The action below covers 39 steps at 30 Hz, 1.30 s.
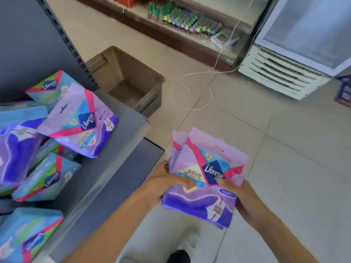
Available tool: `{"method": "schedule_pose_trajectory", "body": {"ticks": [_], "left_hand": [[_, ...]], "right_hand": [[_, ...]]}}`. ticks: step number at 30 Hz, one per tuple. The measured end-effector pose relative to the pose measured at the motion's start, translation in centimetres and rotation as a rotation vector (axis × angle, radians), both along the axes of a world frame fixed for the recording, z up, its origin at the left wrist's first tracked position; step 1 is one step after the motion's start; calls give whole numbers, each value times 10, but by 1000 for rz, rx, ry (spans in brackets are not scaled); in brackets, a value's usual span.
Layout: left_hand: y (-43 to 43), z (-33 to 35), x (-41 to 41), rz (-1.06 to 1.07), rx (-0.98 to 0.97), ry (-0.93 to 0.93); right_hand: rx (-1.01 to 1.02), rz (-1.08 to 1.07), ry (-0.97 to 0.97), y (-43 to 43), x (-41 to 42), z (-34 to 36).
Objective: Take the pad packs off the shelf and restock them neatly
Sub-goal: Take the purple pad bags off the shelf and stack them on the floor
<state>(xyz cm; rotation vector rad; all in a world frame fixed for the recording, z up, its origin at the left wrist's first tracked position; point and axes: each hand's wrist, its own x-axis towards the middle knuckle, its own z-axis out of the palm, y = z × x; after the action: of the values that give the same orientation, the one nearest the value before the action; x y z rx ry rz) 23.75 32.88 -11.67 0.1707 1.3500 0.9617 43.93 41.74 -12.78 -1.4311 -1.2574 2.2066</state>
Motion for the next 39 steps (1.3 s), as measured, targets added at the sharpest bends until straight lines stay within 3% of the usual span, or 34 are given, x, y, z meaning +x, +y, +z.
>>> {"method": "schedule_pose_trajectory", "body": {"ticks": [4, 11, 23, 32, 39], "left_hand": [[-1, -57, 24, 9, -65, -64], [11, -160, 21, -12, -217, -125], [47, -390, -10, -438, -191, 399], [78, -527, -17, -433, -88, 410], [84, -573, -4, -440, -131, 502]], "right_hand": [[12, -11, -127, -18, 21, -41], [-5, -295, -386, -30, 9, -148], [-201, -446, -402, -27, -24, -379], [-200, -478, -529, 4, -39, -532], [-182, -555, -612, 14, -39, -574]]}}
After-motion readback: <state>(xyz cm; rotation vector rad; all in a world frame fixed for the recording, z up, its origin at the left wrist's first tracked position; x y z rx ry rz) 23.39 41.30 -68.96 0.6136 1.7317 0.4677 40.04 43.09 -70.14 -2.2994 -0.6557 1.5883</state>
